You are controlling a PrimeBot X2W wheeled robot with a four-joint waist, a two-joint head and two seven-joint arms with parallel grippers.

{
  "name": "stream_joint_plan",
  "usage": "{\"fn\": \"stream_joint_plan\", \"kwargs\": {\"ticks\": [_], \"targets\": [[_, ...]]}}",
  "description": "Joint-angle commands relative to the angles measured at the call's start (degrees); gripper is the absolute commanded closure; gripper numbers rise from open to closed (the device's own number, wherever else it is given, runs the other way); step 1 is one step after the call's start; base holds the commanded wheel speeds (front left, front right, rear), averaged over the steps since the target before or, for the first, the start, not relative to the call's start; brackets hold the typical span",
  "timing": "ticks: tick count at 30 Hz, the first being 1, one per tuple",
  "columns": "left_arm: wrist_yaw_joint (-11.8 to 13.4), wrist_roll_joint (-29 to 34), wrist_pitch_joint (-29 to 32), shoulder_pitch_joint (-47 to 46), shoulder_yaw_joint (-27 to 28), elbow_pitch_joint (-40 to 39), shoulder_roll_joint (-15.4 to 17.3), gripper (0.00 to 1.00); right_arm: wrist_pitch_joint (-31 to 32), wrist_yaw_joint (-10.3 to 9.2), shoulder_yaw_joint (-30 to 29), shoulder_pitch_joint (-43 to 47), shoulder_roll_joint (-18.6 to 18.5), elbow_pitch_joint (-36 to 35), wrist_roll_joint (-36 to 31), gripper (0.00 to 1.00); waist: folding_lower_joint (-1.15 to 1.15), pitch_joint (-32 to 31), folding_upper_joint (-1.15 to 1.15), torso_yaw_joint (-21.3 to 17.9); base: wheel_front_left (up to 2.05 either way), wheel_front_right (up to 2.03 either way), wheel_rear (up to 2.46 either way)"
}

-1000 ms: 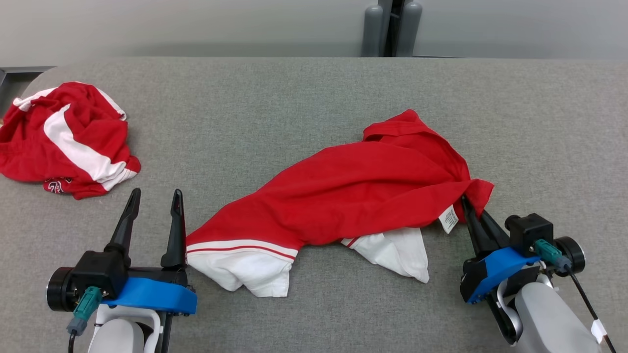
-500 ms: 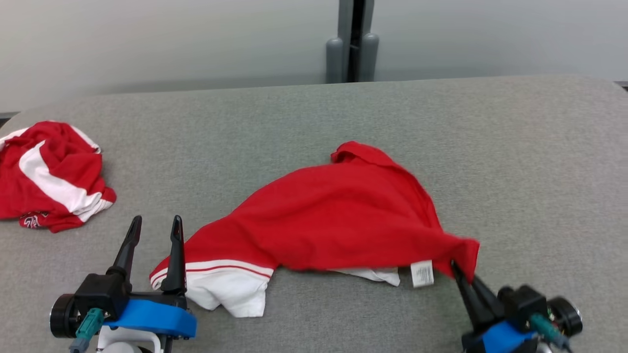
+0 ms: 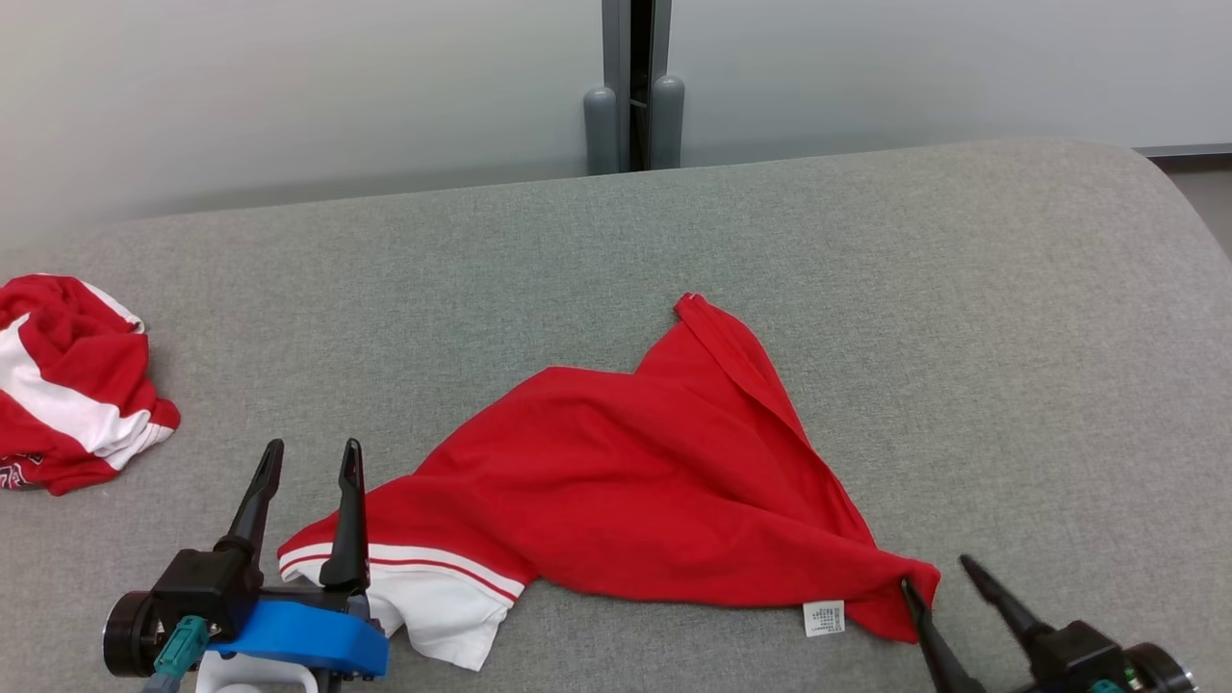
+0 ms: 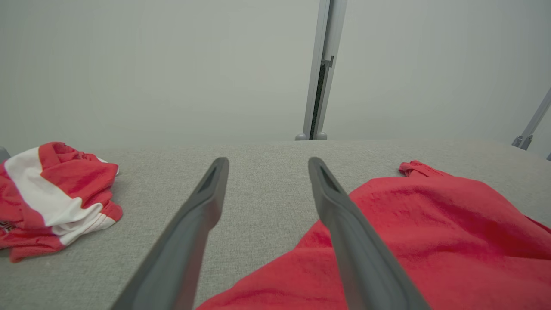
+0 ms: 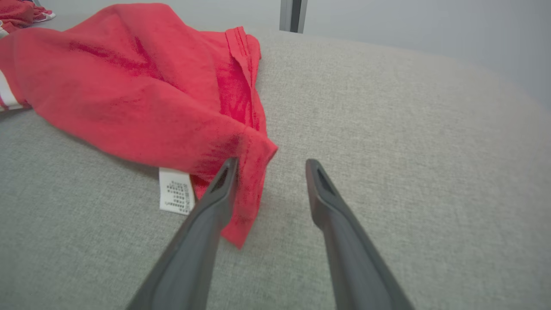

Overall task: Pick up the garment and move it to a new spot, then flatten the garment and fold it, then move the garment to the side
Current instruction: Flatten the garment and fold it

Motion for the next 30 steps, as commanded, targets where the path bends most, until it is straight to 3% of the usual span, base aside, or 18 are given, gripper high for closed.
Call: {"fn": "stream_joint_plan", "kwargs": {"ticks": [1,7,13,21,30], "targets": [[0.07,-0.23,0.01,0.53,0.11,0.13,0.20,0.00,-0.02,-0.04,-0.61,0.43,-0.35,-0.91,-0.45,0.00,0.00,-0.03,0.00,-0.06,0.00,0.00,0.00],[0.00,-0.27,0.01,0.25,-0.02,0.29,0.19,0.00,-0.01,-0.04,-4.89,-0.07,-0.73,-7.96,-1.38,0.00,0.00,-0.08,0.00,0.14,0.00,0.00,0.00],[0.07,-0.19,0.01,-0.33,0.05,0.14,0.19,0.00,-0.01,-0.04,-3.82,-6.97,-2.04,-9.12,-2.37,0.00,0.00,0.39,0.00,0.78,0.00,0.00,0.00],[-0.24,-0.06,0.01,-2.24,-0.38,-0.07,0.19,0.00,1.00,-0.04,1.30,-24.34,-3.41,-2.14,-2.46,0.00,0.00,2.89,0.00,3.00,0.00,0.00,0.00],[0.45,-1.58,0.01,-4.92,-2.19,-0.38,0.19,0.00,8.50,-0.04,7.83,-38.93,-2.85,10.02,-2.77,0.00,0.00,6.78,0.00,7.24,0.00,0.00,0.00]]}}
